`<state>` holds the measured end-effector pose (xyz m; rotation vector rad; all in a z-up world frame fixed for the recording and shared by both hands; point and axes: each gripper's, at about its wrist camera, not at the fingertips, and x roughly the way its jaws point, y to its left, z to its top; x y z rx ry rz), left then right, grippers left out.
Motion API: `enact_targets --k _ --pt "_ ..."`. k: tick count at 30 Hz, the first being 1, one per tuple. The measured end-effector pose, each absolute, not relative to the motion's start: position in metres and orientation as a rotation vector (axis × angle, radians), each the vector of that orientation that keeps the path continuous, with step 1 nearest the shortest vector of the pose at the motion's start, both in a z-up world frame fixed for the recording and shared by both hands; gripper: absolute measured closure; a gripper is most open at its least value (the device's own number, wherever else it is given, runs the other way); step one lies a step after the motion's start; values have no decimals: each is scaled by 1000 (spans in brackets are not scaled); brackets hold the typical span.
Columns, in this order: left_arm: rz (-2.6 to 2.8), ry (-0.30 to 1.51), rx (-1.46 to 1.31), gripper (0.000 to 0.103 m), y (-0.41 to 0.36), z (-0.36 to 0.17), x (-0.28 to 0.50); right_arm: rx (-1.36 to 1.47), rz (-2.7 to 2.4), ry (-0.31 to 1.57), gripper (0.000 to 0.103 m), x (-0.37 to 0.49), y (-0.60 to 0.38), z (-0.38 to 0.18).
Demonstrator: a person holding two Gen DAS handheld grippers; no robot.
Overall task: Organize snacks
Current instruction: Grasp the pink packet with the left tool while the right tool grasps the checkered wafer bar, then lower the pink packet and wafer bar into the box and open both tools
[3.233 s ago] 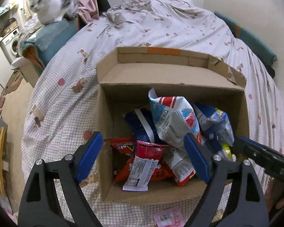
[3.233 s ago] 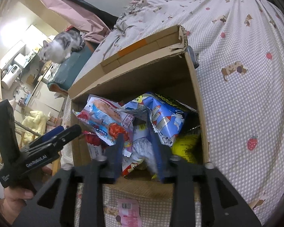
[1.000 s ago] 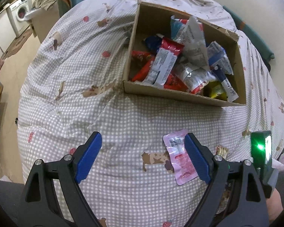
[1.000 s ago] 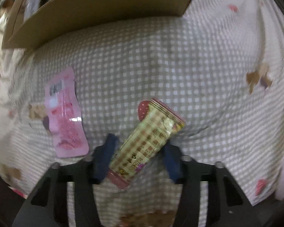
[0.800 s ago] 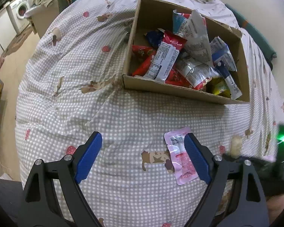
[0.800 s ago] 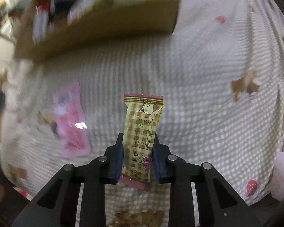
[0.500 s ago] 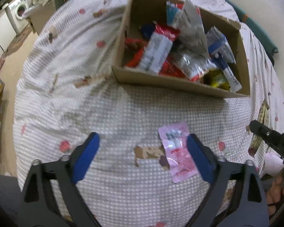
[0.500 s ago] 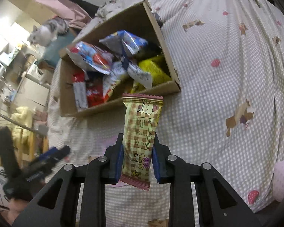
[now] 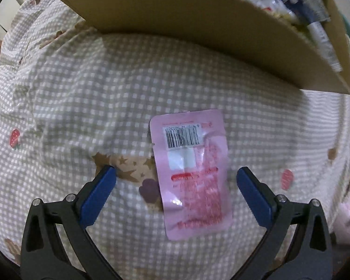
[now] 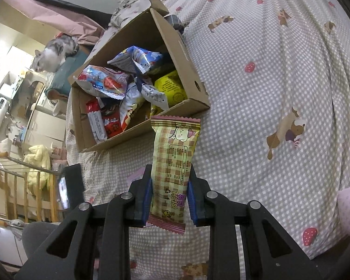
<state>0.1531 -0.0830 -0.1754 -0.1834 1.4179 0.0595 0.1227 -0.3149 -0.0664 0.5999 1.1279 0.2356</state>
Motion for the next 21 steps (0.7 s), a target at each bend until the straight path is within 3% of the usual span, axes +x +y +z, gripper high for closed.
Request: enact_targets --k 4,14,21 --pt "77 1423 -115 5 -96 -180 155 609 250 1128 76 123 -315 -66" --pt "55 1413 -94 47 -95 -165 161 587 265 1128 76 127 -308 -64" --pt "18 1395 -78 50 -68 -146 166 564 258 1131 76 128 -304 -65"
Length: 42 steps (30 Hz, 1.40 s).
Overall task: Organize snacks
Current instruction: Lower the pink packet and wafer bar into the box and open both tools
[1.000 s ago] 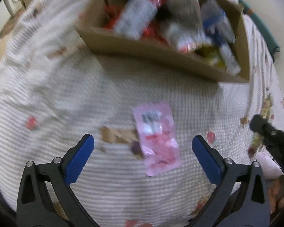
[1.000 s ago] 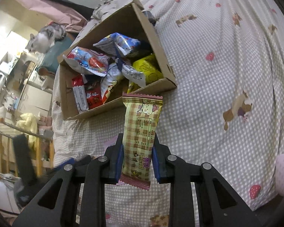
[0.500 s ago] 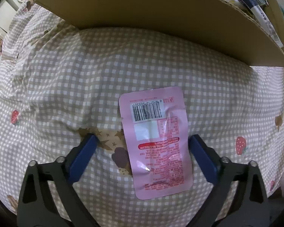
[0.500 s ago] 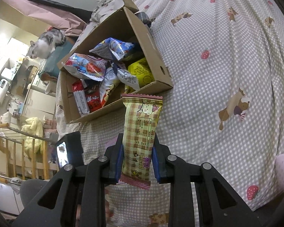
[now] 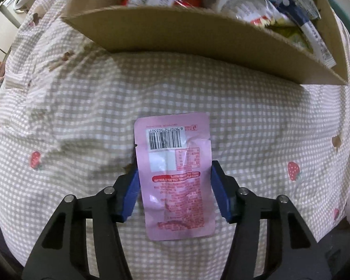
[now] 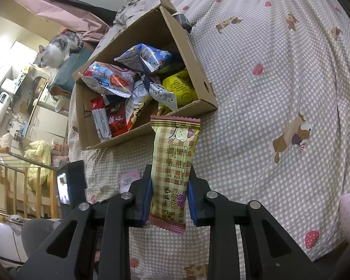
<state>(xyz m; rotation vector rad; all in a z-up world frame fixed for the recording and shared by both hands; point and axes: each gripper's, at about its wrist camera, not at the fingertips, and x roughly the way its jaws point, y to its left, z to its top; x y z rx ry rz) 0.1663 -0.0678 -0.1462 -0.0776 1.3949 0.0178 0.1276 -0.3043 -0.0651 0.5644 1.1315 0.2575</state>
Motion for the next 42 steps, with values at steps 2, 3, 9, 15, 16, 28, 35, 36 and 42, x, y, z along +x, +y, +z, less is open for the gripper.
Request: enact_targets --k 2,3,9,15,16,28,35,36,42 --pt "17 1385 -82 50 -60 -140 166 554 258 1132 76 128 -302 -65" --pt "17 1380 -82 50 -56 -136 166 550 258 1132 76 128 -301 -65" --pt "14 1319 -43 50 -33 -108 163 523 262 1132 76 127 -293 -64" --pt "1 1251 -31 50 -13 -67 161 548 302 1074 76 126 -292 -54" --pt "3 1229 -23 50 -9 -58 162 549 310 1059 76 125 -291 -51" --pt "-34 1000 -68 50 17 21 175 609 477 776 76 127 -296 5" --pt "-53 939 -40 50 9 36 199 572 469 738 76 154 -300 15" --pt "-57 937 -39 50 6 37 204 566 462 739 76 158 -301 15" --pt "-76 932 -38 50 -10 35 230 554 433 753 76 190 -307 10"
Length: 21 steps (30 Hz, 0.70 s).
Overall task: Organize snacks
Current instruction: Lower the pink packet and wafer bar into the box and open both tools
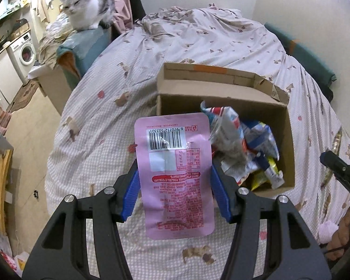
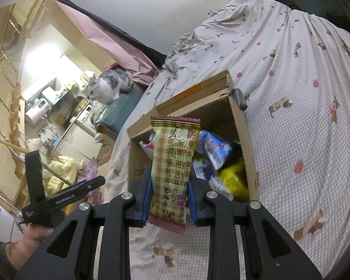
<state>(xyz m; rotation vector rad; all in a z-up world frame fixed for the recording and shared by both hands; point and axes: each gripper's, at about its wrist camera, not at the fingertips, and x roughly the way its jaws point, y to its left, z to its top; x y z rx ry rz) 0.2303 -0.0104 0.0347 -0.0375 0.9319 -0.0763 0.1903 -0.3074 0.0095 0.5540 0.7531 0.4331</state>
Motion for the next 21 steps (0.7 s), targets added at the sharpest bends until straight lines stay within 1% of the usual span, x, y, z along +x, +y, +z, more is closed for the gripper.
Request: enact_targets --k 9,13,21 --pt "-106 948 -22 50 -41 18 264 429 403 839 75 242 -293 -12" --pt "-105 990 -27 50 -48 0 272 366 407 889 75 251 -277 -27" --pt "-77 1004 29 49 -47 -22 277 260 444 971 75 259 -242 -50"
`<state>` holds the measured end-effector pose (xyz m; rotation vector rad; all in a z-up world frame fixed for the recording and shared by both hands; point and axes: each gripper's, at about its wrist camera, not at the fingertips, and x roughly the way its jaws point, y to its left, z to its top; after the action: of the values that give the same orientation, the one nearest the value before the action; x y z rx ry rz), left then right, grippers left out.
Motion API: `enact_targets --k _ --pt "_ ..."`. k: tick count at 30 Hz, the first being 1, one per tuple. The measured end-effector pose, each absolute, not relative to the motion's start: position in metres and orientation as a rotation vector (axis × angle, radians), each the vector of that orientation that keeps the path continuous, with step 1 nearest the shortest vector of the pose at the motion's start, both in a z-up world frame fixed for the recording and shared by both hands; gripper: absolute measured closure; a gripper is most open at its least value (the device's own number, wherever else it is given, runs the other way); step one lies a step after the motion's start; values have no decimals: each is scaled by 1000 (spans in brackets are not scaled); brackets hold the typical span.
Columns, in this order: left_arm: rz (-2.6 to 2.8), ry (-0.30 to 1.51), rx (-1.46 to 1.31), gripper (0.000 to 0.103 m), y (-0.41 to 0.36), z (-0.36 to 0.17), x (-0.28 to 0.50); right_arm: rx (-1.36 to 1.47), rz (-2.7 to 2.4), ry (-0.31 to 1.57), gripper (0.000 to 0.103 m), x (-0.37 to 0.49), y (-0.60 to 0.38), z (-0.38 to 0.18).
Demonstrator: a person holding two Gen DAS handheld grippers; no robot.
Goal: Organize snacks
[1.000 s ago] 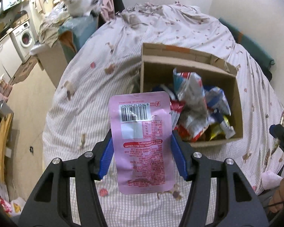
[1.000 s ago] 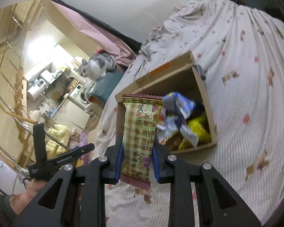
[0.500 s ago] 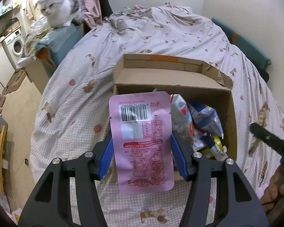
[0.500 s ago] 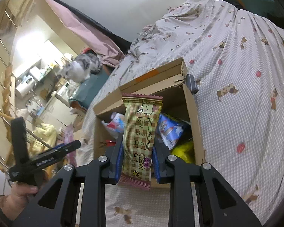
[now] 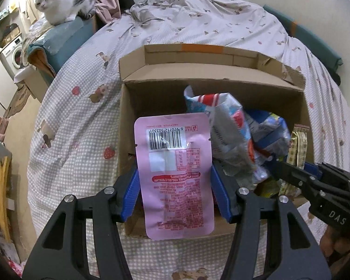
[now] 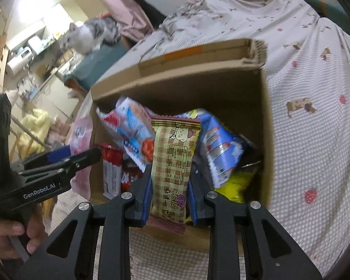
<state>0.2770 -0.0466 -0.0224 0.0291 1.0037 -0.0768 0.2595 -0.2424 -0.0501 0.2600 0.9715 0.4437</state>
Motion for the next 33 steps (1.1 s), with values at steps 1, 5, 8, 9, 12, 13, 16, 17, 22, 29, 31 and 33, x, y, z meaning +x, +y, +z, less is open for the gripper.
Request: enact_targets --k 1,5,8,9,12,13,16,17,22,29,31,33 --pt "-74 1005 30 49 -45 -23 277 259 446 976 75 259 -242 -51" --pt "-73 1004 28 49 -43 -24 278 270 442 998 73 260 -241 -54" --pt "-82 997 40 42 -44 -24 277 295 438 1007 72 262 -243 -55" --pt "-81 989 43 37 -44 -24 275 301 439 1009 72 263 -244 -55" --pt "-71 954 56 18 -46 -19 271 327 438 1001 72 262 -248 -52" --pt "-74 940 59 17 -45 -17 269 338 438 999 72 262 -250 -51" --pt "-73 920 69 16 -44 -11 264 361 423 988 52 261 -256 -45" --pt "-67 913 77 16 -43 -9 261 366 420 977 30 260 -258 -42" --pt "-45 855 93 16 -36 6 245 378 376 908 18 246 -269 -22" --pt "-29 770 59 15 -23 32 208 328 308 762 0 205 -272 22" --pt "-35 760 37 7 -19 38 198 333 294 749 0 196 -269 29" --pt "-37 746 5 5 -13 44 186 324 292 749 0 185 -264 36"
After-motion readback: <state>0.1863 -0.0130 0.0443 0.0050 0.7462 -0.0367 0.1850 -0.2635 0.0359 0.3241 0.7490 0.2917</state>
